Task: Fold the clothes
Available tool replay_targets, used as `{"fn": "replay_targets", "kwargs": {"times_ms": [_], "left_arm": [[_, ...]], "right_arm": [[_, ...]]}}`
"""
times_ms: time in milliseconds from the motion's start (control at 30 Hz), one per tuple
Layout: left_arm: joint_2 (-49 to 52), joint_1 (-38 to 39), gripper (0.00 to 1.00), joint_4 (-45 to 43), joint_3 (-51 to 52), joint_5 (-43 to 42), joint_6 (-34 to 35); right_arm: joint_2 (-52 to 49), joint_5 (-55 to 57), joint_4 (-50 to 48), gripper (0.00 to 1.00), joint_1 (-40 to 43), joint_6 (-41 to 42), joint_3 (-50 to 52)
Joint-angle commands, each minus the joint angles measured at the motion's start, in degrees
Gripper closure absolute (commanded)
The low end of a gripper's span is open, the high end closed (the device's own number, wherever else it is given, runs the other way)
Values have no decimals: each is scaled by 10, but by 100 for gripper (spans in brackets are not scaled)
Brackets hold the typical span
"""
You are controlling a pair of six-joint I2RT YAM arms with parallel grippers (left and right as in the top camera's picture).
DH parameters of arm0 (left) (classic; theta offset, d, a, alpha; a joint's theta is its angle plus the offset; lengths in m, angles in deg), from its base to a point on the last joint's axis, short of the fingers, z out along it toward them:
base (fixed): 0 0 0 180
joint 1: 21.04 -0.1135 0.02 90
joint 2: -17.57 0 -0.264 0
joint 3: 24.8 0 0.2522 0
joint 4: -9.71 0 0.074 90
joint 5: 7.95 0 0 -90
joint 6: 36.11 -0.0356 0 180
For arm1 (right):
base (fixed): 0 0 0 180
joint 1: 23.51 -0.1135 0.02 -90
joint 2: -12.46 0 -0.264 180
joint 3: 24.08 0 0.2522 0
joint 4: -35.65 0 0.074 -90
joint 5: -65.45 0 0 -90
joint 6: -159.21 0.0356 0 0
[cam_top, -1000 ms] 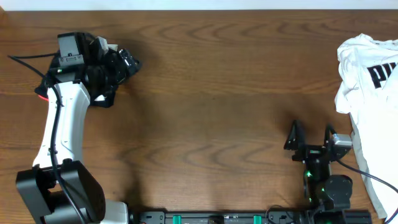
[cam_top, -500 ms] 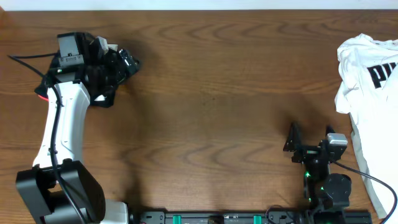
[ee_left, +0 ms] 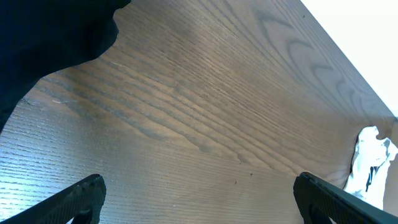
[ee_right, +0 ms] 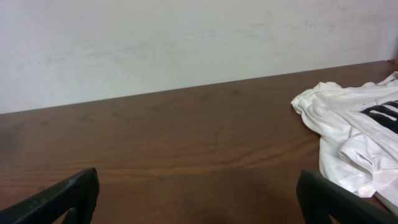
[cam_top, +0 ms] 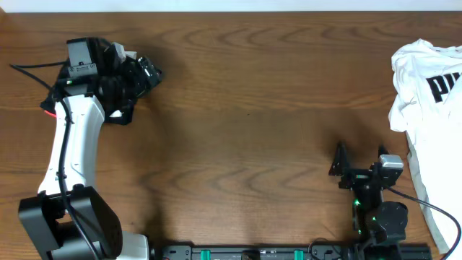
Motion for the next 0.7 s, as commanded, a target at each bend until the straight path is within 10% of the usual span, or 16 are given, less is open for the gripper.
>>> {"fn": "replay_targets", "kwargs": {"times_ms": [0, 667], "left_arm": [[2, 0, 2, 0, -6, 7, 1], [-134, 12, 2, 0, -6, 7, 1]], "right_arm": [[4, 9, 2, 1, -9, -10, 1], [4, 9, 2, 1, -9, -10, 1]]}}
